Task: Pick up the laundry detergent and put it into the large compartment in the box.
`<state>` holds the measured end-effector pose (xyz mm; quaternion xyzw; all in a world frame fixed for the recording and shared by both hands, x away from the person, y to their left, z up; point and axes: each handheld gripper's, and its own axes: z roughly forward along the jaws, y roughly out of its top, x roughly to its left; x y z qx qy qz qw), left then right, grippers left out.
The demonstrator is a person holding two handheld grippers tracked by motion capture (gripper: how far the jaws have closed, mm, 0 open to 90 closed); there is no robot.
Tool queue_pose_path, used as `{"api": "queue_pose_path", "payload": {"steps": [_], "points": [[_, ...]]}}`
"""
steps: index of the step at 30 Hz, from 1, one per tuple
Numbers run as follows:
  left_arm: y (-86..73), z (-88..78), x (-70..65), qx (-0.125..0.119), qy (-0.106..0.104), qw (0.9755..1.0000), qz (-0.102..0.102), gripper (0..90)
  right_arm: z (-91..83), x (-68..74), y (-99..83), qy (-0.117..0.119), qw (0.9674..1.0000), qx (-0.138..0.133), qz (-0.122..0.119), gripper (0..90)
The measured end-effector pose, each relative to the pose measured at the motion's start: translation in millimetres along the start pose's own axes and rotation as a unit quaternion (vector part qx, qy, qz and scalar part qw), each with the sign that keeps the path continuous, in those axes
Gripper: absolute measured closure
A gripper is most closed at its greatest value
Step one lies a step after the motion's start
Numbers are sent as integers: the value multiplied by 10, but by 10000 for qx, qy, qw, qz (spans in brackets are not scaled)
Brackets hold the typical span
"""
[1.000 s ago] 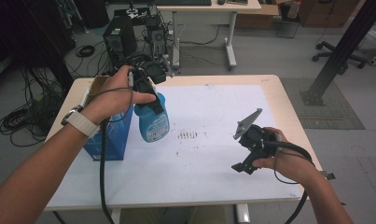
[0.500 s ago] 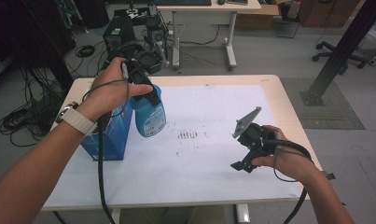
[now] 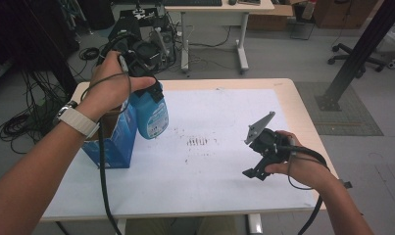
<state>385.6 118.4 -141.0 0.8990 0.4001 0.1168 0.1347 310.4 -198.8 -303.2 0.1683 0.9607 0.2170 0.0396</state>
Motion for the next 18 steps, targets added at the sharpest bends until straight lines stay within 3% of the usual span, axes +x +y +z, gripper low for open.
{"api": "queue_pose_path", "payload": {"steps": [6,18], "points": [[-9,-89,64,-51,93,9995,-293,375,5,-10,5,15,10000,-21,-28,106],[-13,-235,151,-33,258,9975,-651,375,0,-27,28,28,10000,-52,-80,106]]}}
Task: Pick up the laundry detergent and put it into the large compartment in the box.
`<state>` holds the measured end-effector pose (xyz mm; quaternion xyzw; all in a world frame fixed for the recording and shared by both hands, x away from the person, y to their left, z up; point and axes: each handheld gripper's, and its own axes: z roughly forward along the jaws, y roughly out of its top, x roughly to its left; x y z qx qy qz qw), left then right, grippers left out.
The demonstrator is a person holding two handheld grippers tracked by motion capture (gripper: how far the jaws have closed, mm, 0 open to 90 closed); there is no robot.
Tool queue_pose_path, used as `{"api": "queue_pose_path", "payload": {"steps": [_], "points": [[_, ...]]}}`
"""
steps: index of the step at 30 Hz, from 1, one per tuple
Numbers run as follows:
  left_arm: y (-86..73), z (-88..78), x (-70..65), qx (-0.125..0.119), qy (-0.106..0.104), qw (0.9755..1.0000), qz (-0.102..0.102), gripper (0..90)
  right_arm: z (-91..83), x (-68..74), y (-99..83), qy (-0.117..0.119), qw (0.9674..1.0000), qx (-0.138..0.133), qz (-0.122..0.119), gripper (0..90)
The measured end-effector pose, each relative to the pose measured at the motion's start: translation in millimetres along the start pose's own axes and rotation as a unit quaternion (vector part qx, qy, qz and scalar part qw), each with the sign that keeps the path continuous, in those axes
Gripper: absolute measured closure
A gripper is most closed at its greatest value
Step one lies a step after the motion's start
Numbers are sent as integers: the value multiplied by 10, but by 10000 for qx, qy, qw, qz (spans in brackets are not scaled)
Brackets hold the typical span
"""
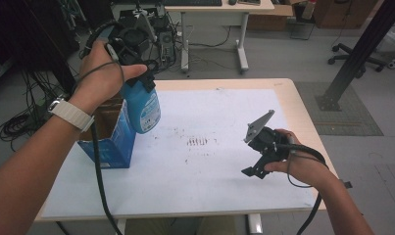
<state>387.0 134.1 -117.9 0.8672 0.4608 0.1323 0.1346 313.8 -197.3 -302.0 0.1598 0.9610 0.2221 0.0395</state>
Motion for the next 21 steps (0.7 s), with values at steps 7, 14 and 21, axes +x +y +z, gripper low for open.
{"api": "queue_pose_path", "payload": {"steps": [7,14,21], "points": [[1,-98,64,-28,27,9998,-217,375,-7,-13,-17,-9,10000,-29,2,106],[-4,-214,140,-67,103,9990,-437,375,-12,-22,-8,-4,10000,-59,-30,106],[-22,-286,247,-81,82,9978,-655,375,-18,-27,6,7,10000,-77,-48,106]]}}
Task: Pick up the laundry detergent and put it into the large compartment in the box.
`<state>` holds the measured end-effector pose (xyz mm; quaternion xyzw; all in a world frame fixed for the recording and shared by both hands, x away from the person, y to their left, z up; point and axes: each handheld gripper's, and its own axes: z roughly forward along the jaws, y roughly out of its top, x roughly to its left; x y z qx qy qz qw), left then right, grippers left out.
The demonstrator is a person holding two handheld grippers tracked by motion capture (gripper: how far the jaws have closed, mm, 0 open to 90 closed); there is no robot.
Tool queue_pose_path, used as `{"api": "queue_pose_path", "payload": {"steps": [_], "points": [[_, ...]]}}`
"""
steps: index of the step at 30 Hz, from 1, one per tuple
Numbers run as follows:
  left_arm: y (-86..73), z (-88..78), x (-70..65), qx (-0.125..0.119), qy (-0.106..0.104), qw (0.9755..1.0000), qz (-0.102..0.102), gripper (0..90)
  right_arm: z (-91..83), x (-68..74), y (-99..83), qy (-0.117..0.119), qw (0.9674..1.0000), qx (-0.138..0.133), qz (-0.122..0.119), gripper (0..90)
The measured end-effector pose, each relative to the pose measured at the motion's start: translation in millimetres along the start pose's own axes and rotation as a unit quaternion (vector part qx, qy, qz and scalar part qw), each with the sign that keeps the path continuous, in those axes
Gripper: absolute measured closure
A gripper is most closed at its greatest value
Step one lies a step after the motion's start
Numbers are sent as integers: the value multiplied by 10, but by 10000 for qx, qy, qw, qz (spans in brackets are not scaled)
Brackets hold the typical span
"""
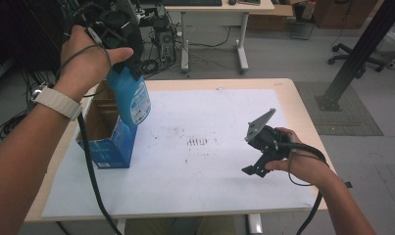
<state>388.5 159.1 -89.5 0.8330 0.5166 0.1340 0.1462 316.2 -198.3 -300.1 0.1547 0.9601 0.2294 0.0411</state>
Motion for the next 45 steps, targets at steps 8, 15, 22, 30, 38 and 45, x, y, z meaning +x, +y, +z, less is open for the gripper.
{"api": "queue_pose_path", "payload": {"steps": [8,15,22,30,38,45], "points": [[6,-69,130,-5,31,9998,-216,375,8,-12,16,10,10000,2,-15,106],[4,-151,240,4,130,9991,-394,375,19,-25,21,20,10000,-3,-22,106],[-12,-203,357,5,239,9977,-628,375,20,-33,23,18,10000,11,-22,106],[-44,-243,492,-1,345,9956,-868,375,24,-44,10,12,10000,24,4,106],[-87,-244,614,11,469,9932,-1063,375,13,-50,3,2,10000,22,12,106],[-122,-224,707,58,580,9912,-1185,375,6,-47,4,-6,10000,11,4,106]]}}
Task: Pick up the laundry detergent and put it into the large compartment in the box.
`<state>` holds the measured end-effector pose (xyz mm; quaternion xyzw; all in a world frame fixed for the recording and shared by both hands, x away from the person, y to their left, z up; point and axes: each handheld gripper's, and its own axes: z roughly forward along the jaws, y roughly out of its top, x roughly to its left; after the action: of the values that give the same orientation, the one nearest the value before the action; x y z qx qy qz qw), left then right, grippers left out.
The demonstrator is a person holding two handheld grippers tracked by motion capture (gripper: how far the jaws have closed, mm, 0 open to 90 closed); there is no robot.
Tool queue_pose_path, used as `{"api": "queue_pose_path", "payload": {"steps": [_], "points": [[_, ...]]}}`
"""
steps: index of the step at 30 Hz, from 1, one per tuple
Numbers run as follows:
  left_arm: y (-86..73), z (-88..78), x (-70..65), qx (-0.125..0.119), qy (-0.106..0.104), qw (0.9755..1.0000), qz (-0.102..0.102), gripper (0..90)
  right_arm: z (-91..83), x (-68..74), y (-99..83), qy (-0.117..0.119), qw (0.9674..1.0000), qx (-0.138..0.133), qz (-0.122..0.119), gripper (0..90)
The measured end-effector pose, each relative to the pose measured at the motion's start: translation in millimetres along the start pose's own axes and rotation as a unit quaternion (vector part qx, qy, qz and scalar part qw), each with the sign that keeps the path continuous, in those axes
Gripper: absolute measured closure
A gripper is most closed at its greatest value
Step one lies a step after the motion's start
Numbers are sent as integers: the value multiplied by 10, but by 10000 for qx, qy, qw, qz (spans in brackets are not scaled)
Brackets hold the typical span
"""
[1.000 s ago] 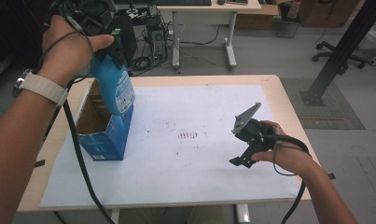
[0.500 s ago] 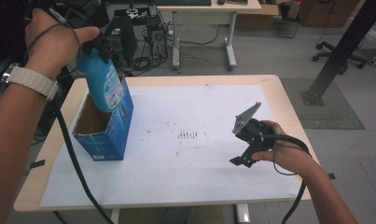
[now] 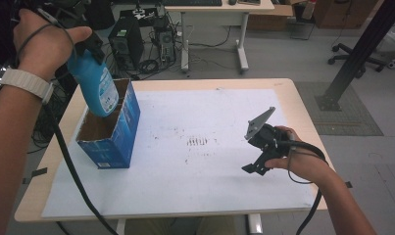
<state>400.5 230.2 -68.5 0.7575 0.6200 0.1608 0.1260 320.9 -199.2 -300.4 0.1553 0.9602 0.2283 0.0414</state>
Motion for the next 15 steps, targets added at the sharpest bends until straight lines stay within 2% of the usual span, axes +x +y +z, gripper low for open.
{"api": "queue_pose_path", "payload": {"steps": [4,15], "points": [[-11,18,54,-13,62,10000,-55,375,-4,0,-6,-9,10000,4,11,106],[-42,164,145,46,63,9998,-169,375,7,-3,-16,3,10000,20,35,106]]}}
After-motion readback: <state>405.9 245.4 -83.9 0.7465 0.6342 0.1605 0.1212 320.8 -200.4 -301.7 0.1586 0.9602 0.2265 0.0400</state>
